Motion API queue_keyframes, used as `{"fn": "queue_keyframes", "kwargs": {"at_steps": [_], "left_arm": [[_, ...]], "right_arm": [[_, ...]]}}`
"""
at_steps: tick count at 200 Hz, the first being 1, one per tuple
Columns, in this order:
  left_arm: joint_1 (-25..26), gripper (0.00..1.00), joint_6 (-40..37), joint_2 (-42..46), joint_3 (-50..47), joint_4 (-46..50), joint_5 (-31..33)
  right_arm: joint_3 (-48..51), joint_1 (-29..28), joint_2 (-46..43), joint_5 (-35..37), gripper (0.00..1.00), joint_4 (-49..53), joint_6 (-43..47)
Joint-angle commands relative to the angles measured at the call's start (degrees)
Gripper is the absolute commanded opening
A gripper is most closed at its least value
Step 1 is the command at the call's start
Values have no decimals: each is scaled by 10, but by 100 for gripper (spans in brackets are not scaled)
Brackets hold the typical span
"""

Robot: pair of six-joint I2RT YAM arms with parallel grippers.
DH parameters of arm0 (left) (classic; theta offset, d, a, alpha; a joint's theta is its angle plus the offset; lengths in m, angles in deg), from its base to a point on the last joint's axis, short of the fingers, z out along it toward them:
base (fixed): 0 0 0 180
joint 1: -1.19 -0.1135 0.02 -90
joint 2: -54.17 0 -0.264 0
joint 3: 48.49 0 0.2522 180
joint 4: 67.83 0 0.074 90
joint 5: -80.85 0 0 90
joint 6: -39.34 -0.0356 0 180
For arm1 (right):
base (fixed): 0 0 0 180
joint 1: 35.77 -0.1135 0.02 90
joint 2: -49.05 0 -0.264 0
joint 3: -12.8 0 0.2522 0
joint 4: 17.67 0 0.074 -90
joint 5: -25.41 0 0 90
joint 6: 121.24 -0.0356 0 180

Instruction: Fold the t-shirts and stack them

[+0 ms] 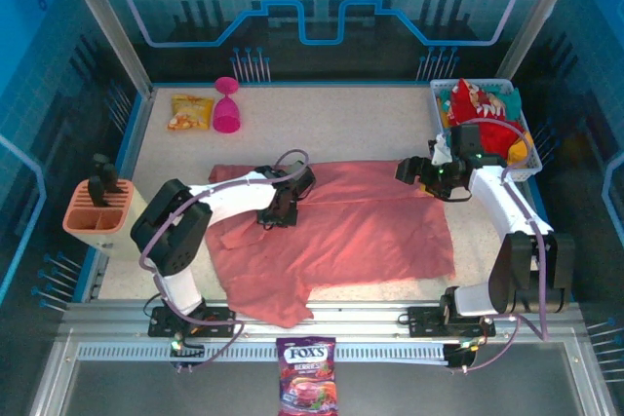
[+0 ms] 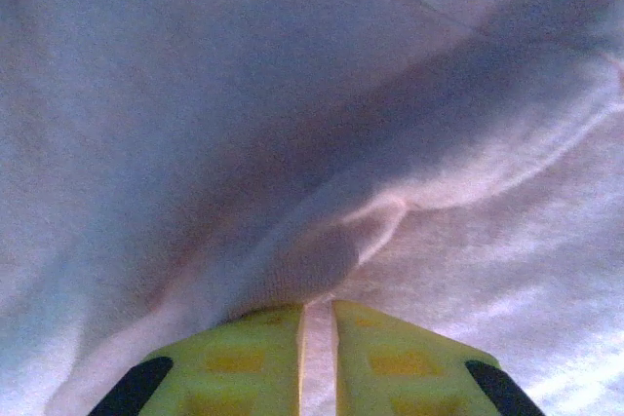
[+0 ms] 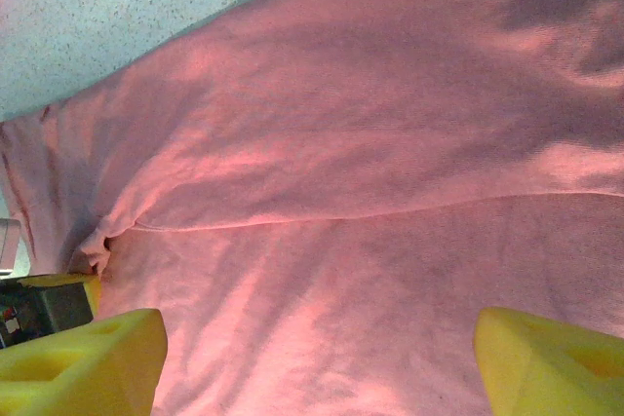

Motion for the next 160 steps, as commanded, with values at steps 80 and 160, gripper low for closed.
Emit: {"fn": "queue_keyframes", "kwargs": {"at_steps": [80,160], "left_arm": [[-8,17,-15,-17,21,20,42],[-10,26,-14,-24,1,13,34]], "right_arm": [[-4,4,-2,-16,82,2,1],[-1,4,-2,-14,82,3,3]]}}
